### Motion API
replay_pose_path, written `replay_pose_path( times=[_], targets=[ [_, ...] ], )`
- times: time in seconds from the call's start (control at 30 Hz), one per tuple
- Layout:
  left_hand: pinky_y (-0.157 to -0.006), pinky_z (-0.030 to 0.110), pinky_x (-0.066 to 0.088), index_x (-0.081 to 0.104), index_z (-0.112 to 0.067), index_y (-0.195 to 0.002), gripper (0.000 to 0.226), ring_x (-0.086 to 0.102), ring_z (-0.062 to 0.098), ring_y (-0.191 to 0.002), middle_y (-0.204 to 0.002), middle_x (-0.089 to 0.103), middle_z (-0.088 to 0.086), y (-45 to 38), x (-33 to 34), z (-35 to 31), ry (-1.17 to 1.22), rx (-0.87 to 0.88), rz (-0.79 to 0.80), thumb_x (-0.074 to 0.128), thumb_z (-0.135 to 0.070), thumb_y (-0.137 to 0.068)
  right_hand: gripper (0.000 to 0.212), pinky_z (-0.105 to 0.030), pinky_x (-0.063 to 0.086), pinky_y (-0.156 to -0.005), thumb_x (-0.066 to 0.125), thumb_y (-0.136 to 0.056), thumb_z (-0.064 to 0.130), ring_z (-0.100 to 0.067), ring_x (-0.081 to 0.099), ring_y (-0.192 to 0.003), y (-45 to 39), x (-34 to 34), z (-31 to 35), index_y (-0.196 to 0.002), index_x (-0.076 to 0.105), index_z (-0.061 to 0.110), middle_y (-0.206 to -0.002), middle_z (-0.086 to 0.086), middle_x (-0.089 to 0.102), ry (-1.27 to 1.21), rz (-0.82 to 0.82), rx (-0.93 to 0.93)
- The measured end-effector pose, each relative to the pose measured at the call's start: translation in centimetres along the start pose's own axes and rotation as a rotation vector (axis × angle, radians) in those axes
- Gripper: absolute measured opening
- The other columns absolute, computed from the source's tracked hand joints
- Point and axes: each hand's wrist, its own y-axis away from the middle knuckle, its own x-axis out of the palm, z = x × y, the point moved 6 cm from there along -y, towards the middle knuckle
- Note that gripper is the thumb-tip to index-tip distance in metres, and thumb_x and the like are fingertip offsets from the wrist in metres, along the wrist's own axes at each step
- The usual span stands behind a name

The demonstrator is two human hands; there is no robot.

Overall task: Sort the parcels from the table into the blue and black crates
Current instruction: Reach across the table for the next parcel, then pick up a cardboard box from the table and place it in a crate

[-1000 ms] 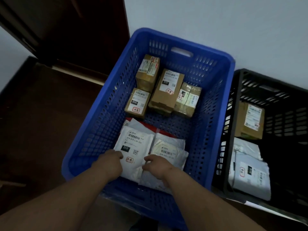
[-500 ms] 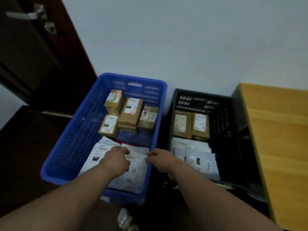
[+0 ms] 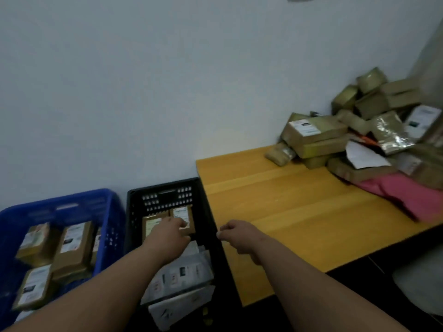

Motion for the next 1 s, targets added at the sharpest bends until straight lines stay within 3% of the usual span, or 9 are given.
replay_pose_path(
  times=[0.2, 0.27, 0.33, 0.5, 0.67, 0.73, 0.83, 0.93, 1.0],
  targets=[
    [-0.104, 0.036, 0.043, 0.032, -0.016, -0.148, 0.063, 0.043, 0.025, -0.133, -0.153, 0.033, 0.007, -6.1, 2.6, -8.9, 0.084, 0.075, 0.046, 0.059, -0.032, -0.094, 0.038, -0.041, 0.043, -0.096, 0.053, -0.101, 0.029, -0.029, 0.047, -0.125, -0.9, -8.4, -4.4, -0.136, 0.049, 0.015, -0.142, -0.007, 0.045, -0.055, -0.078, 0.067],
    [-0.1, 0.036, 0.046, 0.027, -0.018, -0.15, 0.064, 0.046, 0.026, -0.13, -0.154, 0.03, 0.007, -8.3, 3.2, -11.5, 0.13, 0.076, 0.066, 0.059, -0.031, -0.095, 0.034, -0.041, 0.044, -0.1, 0.054, -0.1, 0.03, -0.026, 0.05, -0.12, -1.5, -11.3, -5.4, -0.131, 0.052, 0.017, -0.138, -0.005, 0.048, -0.044, -0.153, 0.098],
    [-0.097, 0.037, 0.048, 0.025, -0.02, -0.15, 0.065, 0.05, 0.027, -0.125, -0.154, 0.029, 0.007, -10.2, 3.6, -13.8, 0.17, 0.088, 0.087, 0.058, -0.033, -0.096, 0.03, -0.039, 0.046, -0.096, 0.055, -0.098, 0.032, -0.022, 0.052, -0.109, -1.9, -14.4, -6.1, -0.126, 0.054, 0.02, -0.132, -0.003, 0.05, -0.042, -0.215, 0.123],
    [-0.104, 0.04, 0.042, 0.024, -0.019, -0.151, 0.067, 0.041, 0.029, -0.134, -0.156, 0.027, 0.007, -14.7, 3.5, -19.5, 0.229, 0.12, 0.111, 0.058, -0.033, -0.095, 0.012, -0.03, 0.047, -0.077, 0.058, -0.095, 0.032, -0.014, 0.055, -0.091, -2.2, -22.5, -7.8, -0.104, 0.06, 0.023, -0.103, 0.004, 0.056, -0.134, -0.348, 0.151],
    [-0.1, 0.036, 0.041, 0.028, -0.017, -0.15, 0.067, 0.042, 0.028, -0.133, -0.153, 0.034, 0.008, -18.6, 3.2, -24.2, 0.342, 0.111, 0.119, 0.06, -0.03, -0.093, 0.013, -0.025, 0.038, -0.063, 0.056, -0.096, 0.029, -0.013, 0.048, -0.075, -4.3, -28.1, -9.6, -0.103, 0.062, 0.02, -0.092, 0.002, 0.054, -0.172, -0.418, 0.167],
    [-0.097, 0.035, 0.042, 0.029, -0.017, -0.15, 0.066, 0.042, 0.028, -0.132, -0.153, 0.035, 0.008, -20.3, 3.3, -25.8, 0.379, 0.09, 0.116, 0.06, -0.031, -0.093, 0.014, -0.026, 0.041, -0.067, 0.055, -0.097, 0.029, -0.013, 0.052, -0.082, -6.3, -30.9, -9.7, -0.104, 0.062, 0.019, -0.098, 0.001, 0.057, -0.169, -0.462, 0.143],
    [-0.107, 0.041, 0.039, 0.03, -0.015, -0.15, 0.065, 0.04, 0.027, -0.135, -0.153, 0.035, 0.007, -22.9, 3.8, -28.3, 0.405, 0.056, 0.104, 0.059, -0.033, -0.094, 0.015, -0.032, 0.044, -0.078, 0.052, -0.099, 0.031, -0.015, 0.054, -0.09, -9.9, -35.6, -9.4, -0.104, 0.061, 0.02, -0.106, -0.002, 0.059, -0.132, -0.565, 0.069],
    [-0.107, 0.04, 0.039, 0.029, -0.015, -0.15, 0.065, 0.039, 0.026, -0.136, -0.153, 0.035, 0.007, -25.6, 4.3, -31.2, 0.492, -0.012, 0.101, 0.057, -0.035, -0.095, 0.031, -0.038, 0.044, -0.093, 0.053, -0.098, 0.031, -0.025, 0.055, -0.112, -13.7, -41.2, -8.9, -0.124, 0.058, 0.015, -0.124, -0.009, 0.058, -0.139, -0.699, 0.021],
    [-0.1, 0.033, 0.04, 0.029, -0.016, -0.15, 0.063, 0.04, 0.026, -0.135, -0.153, 0.037, 0.006, -27.3, 4.6, -33.5, 0.559, -0.067, 0.107, 0.054, -0.037, -0.097, 0.04, -0.039, 0.042, -0.095, 0.055, -0.096, 0.03, -0.029, 0.05, -0.119, -15.8, -45.1, -8.7, -0.131, 0.052, 0.01, -0.131, -0.013, 0.053, -0.127, -0.792, -0.016]
  ],
)
